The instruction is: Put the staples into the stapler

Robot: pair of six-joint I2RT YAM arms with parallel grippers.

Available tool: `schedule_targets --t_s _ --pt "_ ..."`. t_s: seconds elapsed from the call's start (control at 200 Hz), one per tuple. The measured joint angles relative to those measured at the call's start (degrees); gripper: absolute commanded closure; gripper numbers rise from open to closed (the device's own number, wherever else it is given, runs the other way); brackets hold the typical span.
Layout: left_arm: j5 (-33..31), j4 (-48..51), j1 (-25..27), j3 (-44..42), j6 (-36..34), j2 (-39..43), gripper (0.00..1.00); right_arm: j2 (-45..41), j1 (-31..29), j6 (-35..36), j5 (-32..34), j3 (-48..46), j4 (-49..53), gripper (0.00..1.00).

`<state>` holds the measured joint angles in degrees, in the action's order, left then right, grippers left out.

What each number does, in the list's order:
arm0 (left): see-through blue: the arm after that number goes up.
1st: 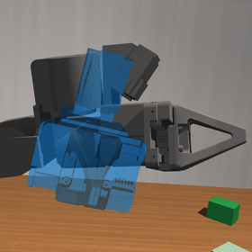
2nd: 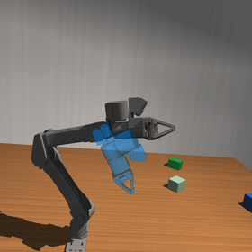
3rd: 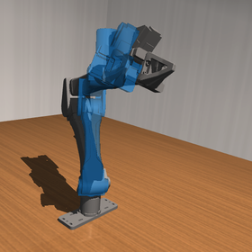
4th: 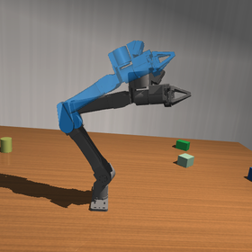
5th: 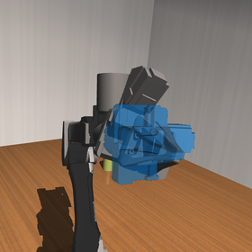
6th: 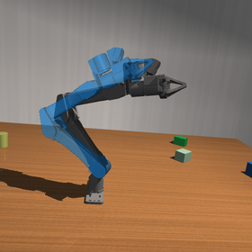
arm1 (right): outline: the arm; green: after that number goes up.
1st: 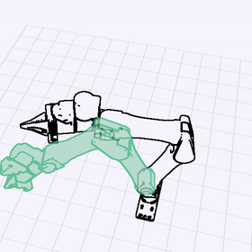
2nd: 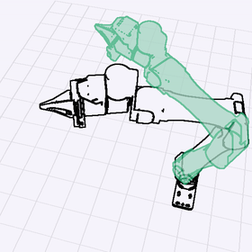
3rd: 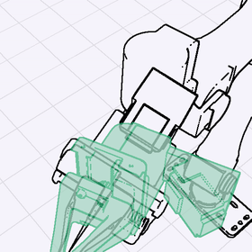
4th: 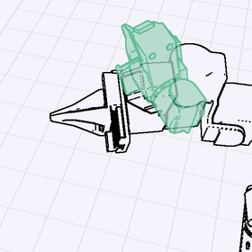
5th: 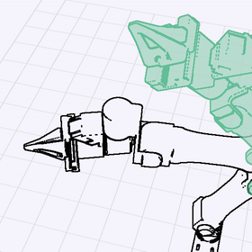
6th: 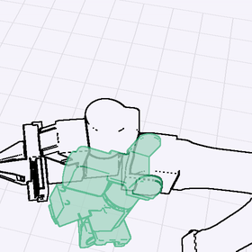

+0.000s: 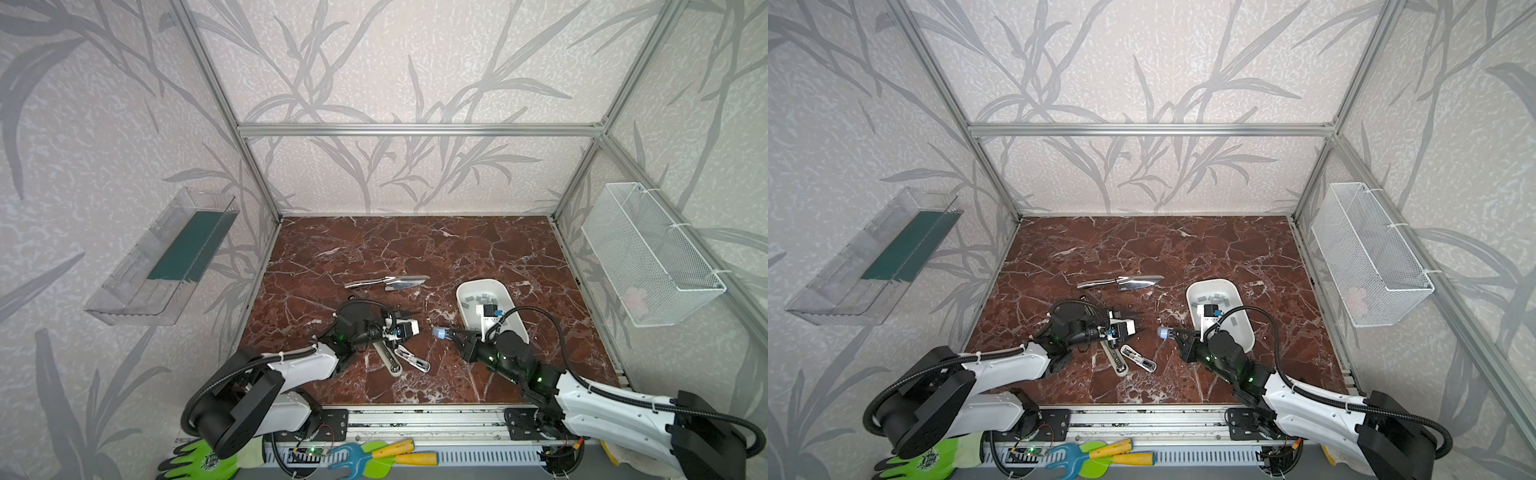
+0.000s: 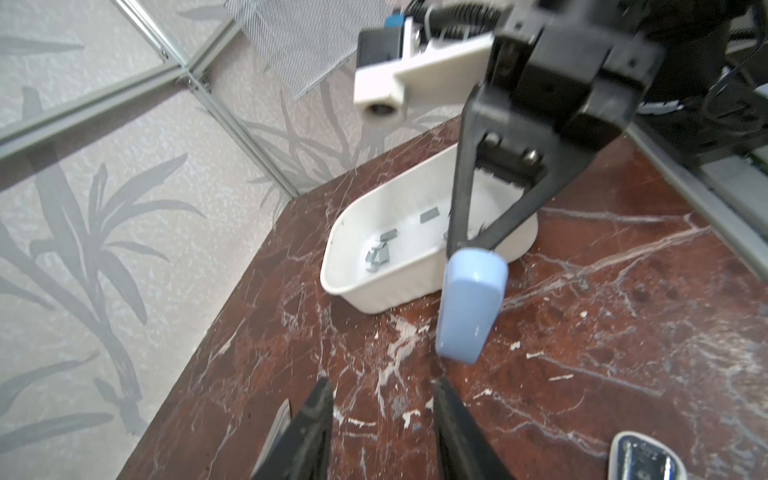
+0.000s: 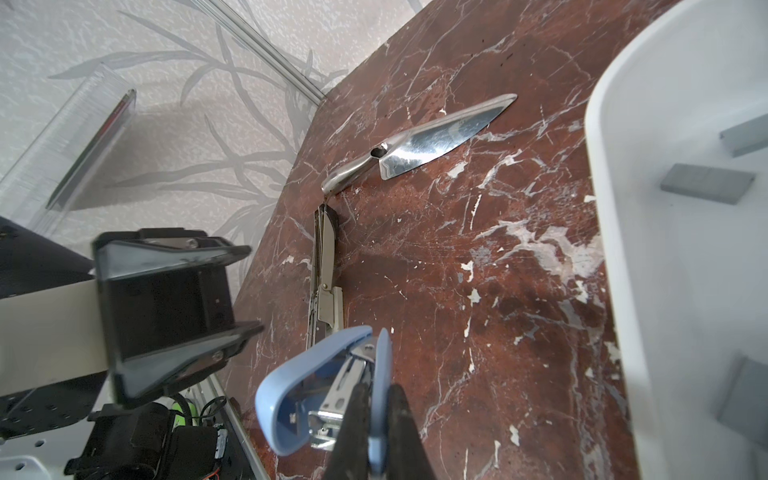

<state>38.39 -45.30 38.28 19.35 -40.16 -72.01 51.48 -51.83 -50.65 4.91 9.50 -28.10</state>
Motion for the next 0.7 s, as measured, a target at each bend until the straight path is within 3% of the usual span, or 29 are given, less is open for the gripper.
schedule_targets --t_s 0.24,0.32,0.445,0.705 --pt "1.53 5.16 6.08 1.18 -1.05 3.43 0.5 3.45 0.0 1.18 -0.04 1.86 -0.57 1.0" --pt "2.1 5.73 7.15 1.25 -0.92 2.99 0.54 4.35 0.0 1.25 -0.2 2.29 -1.27 1.0" --pt "2.03 5.22 8.26 2.67 0.22 0.04 0.6 5.46 0.0 1.25 -0.66 2.58 -2.25 1.0" --pt "-1.62 4.09 10.73 7.54 1.4 -6.91 0.61 6.14 0.0 1.25 -0.96 2.64 -3.04 1.0"
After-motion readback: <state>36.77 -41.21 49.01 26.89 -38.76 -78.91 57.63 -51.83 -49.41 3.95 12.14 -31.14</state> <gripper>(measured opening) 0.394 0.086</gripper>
